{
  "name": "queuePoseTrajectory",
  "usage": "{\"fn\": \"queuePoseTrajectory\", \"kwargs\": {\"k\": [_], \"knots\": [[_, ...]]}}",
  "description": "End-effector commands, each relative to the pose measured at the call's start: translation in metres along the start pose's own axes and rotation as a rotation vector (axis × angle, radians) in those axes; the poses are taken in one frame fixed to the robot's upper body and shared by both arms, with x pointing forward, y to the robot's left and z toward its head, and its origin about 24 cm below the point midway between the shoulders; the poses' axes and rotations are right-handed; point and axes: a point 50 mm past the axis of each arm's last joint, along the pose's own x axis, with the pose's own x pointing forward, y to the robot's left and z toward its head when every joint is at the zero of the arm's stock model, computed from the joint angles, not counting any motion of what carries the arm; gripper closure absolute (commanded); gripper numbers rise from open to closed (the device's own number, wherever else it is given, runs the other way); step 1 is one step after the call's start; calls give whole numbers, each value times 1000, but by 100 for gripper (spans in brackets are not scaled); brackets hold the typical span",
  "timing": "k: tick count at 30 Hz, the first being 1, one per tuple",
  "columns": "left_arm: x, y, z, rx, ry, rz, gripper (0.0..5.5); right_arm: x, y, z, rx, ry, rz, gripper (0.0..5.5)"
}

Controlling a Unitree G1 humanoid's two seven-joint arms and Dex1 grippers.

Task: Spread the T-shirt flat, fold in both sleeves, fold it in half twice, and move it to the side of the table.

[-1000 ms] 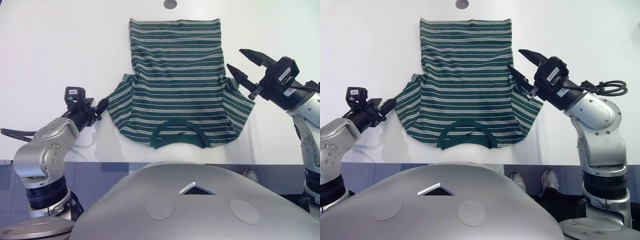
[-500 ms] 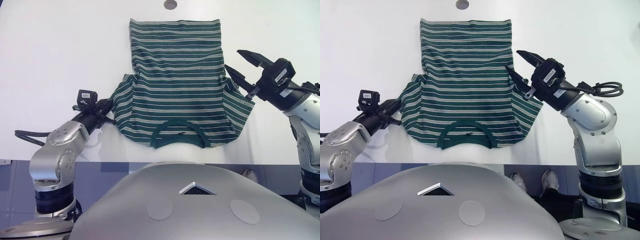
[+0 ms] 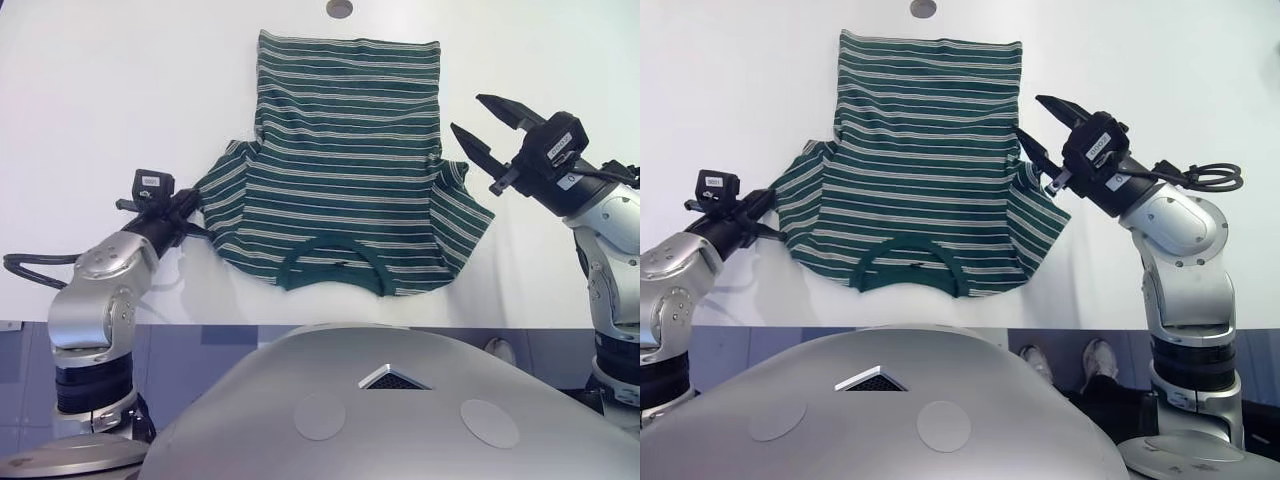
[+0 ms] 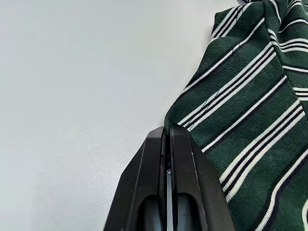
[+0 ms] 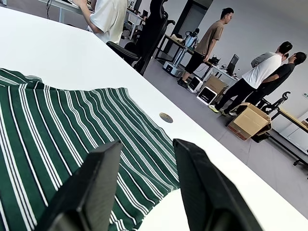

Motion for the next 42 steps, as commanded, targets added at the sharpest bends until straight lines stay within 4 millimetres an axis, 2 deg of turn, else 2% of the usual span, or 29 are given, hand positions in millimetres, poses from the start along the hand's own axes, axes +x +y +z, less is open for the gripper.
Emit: {"fn": "queuePoseTrajectory", "kwargs": {"k": [1, 5, 10, 15, 20, 28, 30, 33, 35, 38, 42], "knots": [[-4, -8, 13, 73, -41, -59, 546, 1, -1, 0, -8, -7, -17, 349], [-6, -24, 30, 205, -102, -130, 546, 1, 0, -1, -6, -3, -25, 349], [-12, -40, 42, 244, -138, -217, 546, 2, 3, -2, -4, -3, -25, 349], [-13, -69, 40, 173, -120, -462, 546, 5, 5, -3, 0, -6, -23, 349], [-6, -83, 33, 165, -69, -528, 546, 10, 6, 0, -1, -22, -7, 349], [-6, -94, 37, 169, -78, -591, 413, 9, 4, -3, -1, -16, -8, 349], [-4, -92, 48, 122, -139, -593, 368, 9, 2, -4, 7, -15, -22, 349], [-6, -82, 102, -52, -513, -526, 321, -9, -8, -22, 97, 14, -241, 349], [-15, -77, 118, -154, -672, -479, 317, -26, -5, -37, 188, 41, -413, 330], [-22, -73, 115, -198, -755, -361, 317, -52, 36, -57, 319, 124, -475, 269], [-21, -77, 101, -184, -735, -312, 317, -89, 75, -74, 530, 253, -526, 263]]}}
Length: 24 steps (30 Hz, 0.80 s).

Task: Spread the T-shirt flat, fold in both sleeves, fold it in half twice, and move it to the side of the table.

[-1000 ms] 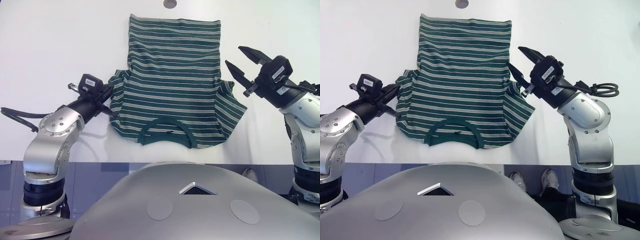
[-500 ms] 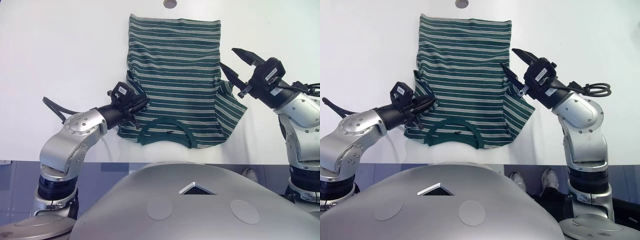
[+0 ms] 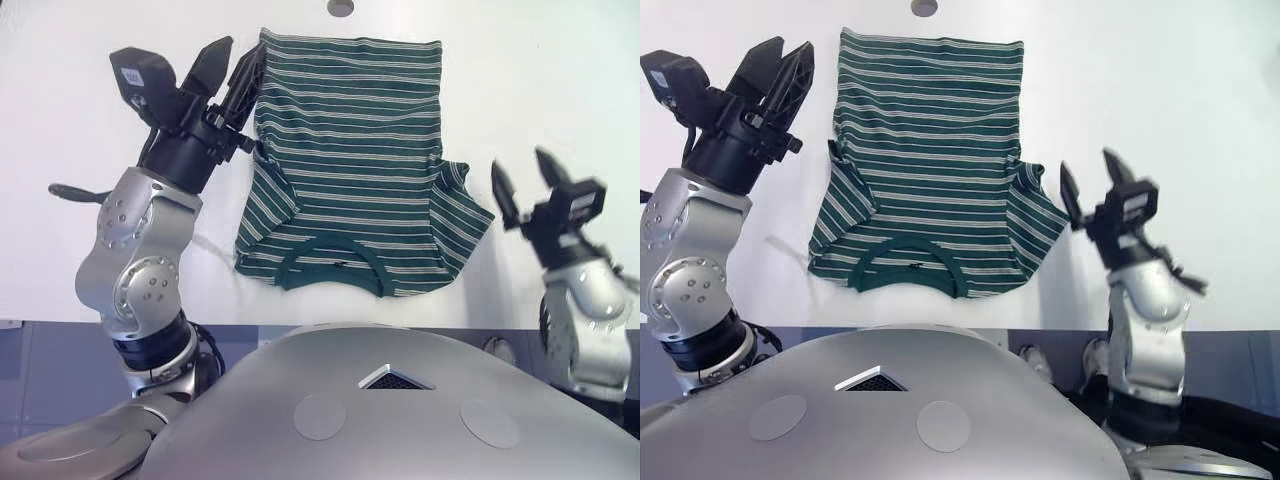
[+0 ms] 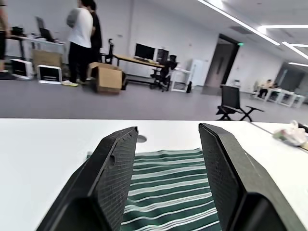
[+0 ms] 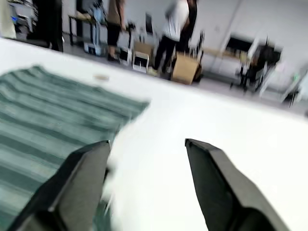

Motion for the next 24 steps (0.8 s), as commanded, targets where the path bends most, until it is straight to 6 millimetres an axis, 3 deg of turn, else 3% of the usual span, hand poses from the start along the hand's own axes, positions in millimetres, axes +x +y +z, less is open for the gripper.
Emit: {"fn": "queuePoseTrajectory", "kwargs": {"k": [1, 4, 7, 13, 18, 24], "knots": [[-7, -4, -9, 27, 20, 25, 317, -34, 1, -22, 157, 121, -72, 263], [-9, -5, -12, 24, 23, 33, 317, -45, 3, -37, 216, 200, -134, 263], [-7, -4, -13, 25, 26, 24, 317, -45, 13, -47, 318, 273, -112, 263], [-6, 0, -12, 38, 38, 17, 317, -26, 28, -39, 562, 295, -34, 263], [-6, -1, -14, 32, 38, 19, 317, -19, 21, -37, 619, 300, -94, 263], [-6, -1, -15, 27, 35, 31, 317, -15, 18, -37, 587, 297, -105, 371]]}}
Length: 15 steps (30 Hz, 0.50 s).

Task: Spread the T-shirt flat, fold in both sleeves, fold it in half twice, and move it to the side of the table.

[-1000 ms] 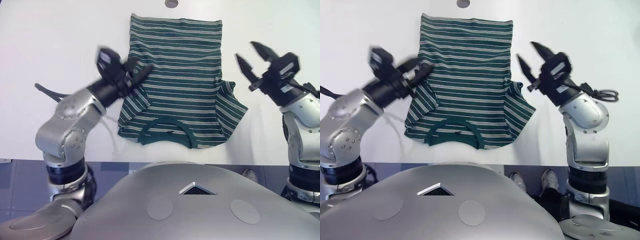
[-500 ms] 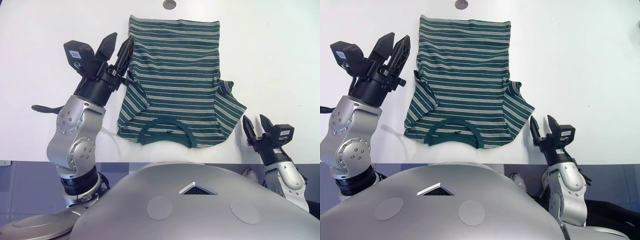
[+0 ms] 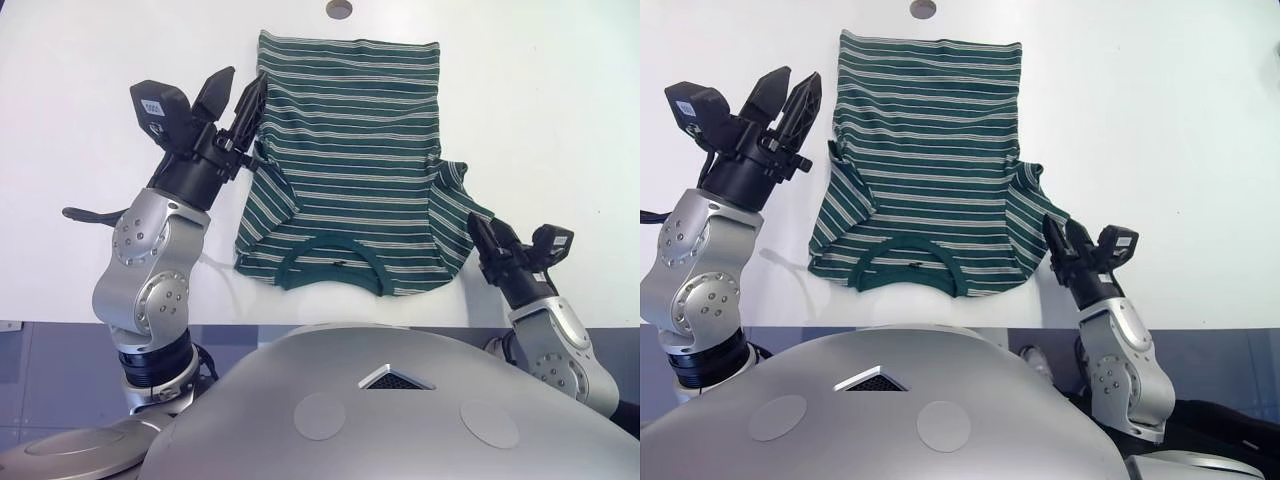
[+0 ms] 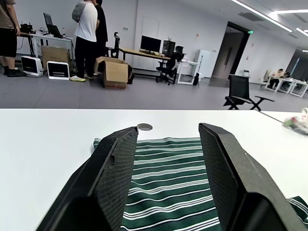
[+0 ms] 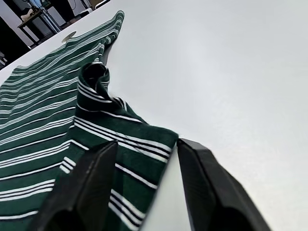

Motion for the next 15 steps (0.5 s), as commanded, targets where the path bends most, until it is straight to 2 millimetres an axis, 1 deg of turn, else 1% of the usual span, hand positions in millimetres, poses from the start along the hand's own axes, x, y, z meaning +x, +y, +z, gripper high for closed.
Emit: {"fn": "queuePoseTrajectory", "kwargs": {"k": [1, 3, 4, 9, 11, 15], "knots": [[0, 1, -2, -1, 0, 13, 317, 1, -4, -7, -4, 45, -26, 384], [1, 1, -2, -3, 0, 16, 317, 1, -4, -6, -9, 35, -26, 430], [1, 1, -2, -4, 0, 17, 317, 1, -5, -6, -11, 29, -26, 441], [1, -1, -3, -12, 5, 18, 317, 2, -5, -1, -42, -10, -25, 539], [0, -2, -3, -14, 7, 19, 317, 3, -4, 3, -63, -30, -17, 548], [-4, -7, -4, -25, 14, 23, 317, 4, 5, 23, -165, -96, 81, 548]]}}
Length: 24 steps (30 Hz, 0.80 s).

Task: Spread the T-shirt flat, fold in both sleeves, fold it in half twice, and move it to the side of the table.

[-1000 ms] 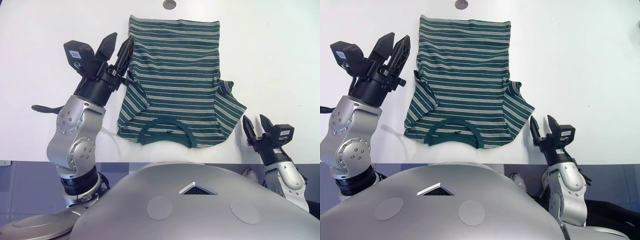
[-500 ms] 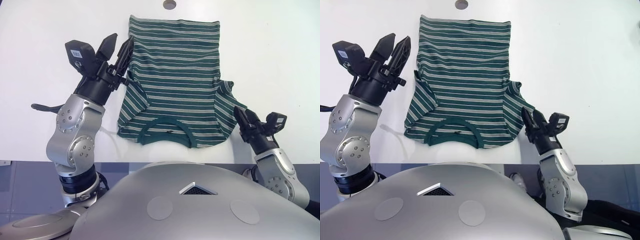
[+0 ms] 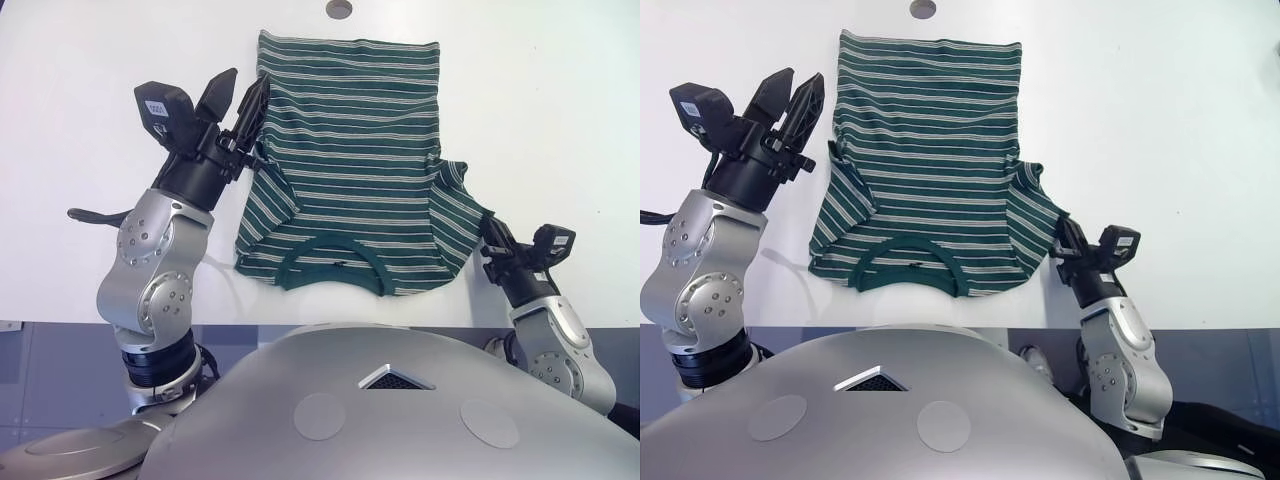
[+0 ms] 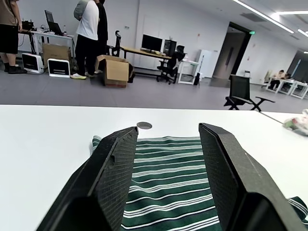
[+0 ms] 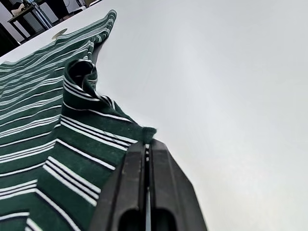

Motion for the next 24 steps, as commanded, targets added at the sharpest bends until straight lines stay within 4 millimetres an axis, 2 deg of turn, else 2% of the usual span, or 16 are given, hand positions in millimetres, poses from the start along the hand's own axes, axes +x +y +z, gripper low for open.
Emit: {"fn": "queuePoseTrajectory", "kwargs": {"k": [1, 7, 11, 18, 24], "knots": [[-5, -6, -1, -10, 7, 3, 317, 1, 9, 23, -111, -59, 115, 548], [-10, -15, -1, -24, -1, -2, 317, -8, 39, 39, -310, 12, 453, 548], [-8, -18, -1, -25, -8, -7, 317, -13, 45, 37, -364, 161, 625, 548], [-6, -27, 0, -48, -53, 15, 317, -3, 45, 41, -351, 326, 762, 548], [-2, -36, -3, -47, -90, 13, 317, 4, 56, 68, -181, 337, 934, 413]]}}
